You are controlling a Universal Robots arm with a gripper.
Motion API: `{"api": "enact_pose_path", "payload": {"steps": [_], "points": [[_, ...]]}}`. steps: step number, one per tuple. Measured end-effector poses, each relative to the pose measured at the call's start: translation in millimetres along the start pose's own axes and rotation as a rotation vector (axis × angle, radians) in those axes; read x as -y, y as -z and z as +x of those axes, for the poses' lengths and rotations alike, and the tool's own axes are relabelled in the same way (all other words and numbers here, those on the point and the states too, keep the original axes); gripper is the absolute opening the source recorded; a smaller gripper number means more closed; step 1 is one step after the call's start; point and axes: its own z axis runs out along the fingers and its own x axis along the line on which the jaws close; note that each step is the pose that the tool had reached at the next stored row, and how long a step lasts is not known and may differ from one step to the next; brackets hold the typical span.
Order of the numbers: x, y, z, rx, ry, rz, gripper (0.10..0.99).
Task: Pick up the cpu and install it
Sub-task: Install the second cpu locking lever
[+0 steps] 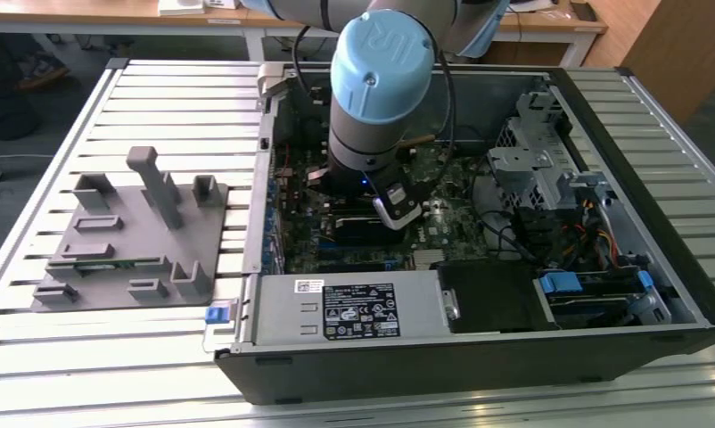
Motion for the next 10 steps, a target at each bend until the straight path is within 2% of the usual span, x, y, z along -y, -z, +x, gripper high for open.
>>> {"api": "enact_pose_path", "payload": {"steps": [3, 10], "points": [[0.0, 0.0, 0.0, -0.0003, 0.0, 0.007, 0.106], [-0.2, 0.5, 0.0, -0.0004, 0.0, 0.007, 0.106]]}}
